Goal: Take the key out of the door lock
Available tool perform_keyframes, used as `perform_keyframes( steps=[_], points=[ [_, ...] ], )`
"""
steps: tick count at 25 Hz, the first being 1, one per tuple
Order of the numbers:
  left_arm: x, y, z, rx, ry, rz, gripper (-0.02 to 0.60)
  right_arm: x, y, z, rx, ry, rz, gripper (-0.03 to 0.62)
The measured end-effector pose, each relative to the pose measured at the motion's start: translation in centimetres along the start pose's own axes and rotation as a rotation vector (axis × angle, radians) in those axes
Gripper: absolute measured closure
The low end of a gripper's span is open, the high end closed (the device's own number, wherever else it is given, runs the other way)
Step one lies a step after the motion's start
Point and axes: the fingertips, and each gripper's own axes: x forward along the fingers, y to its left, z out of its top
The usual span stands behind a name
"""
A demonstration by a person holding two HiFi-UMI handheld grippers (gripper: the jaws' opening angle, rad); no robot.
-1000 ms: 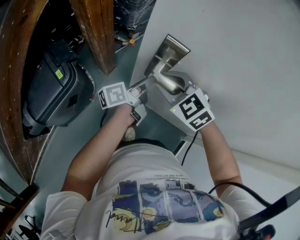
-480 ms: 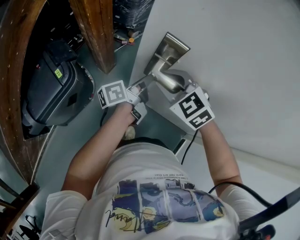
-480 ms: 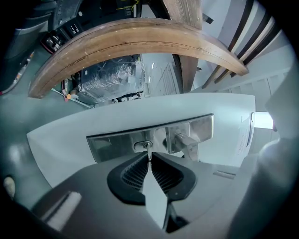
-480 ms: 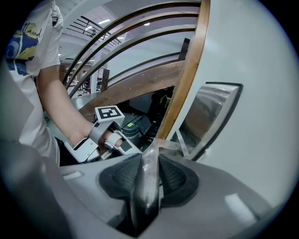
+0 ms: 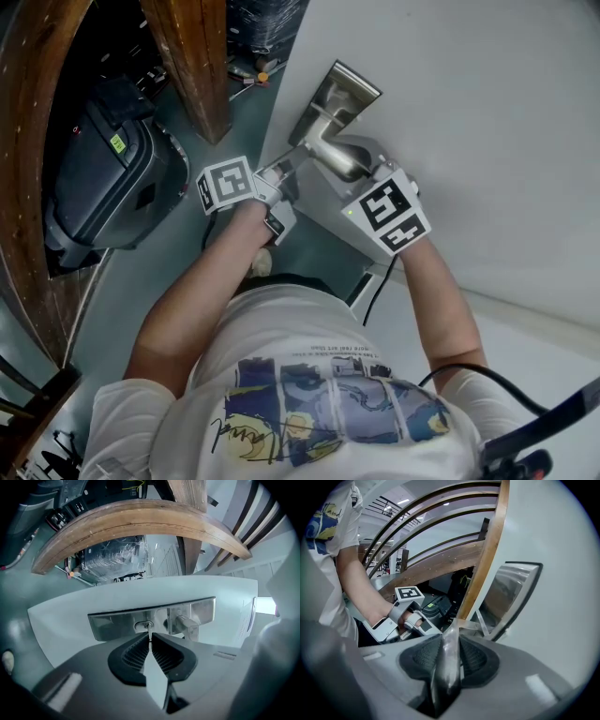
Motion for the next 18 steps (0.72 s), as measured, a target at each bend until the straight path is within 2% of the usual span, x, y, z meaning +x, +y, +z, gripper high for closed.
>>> perform_keyframes(
  steps=[3,10,18],
  points=[
    [-0.3,0.0,-0.1,-0.025,0.002,0.002,0.558,0.0,0.1,0.2,0.002,0.004,-0.011,0.48],
    [-2.6,-0.3,-0.6,0.002,0.013,-0.003,0.558,-0.1,-0.4,0.0,0.027,0.008,-0.019,0.48],
    [-5.4,-0.4,-1.0,-0.003,0.017,0.002,0.558,0.2,-0.7,-0.6,0.022,0.04,-0.027,0.48]
  ],
)
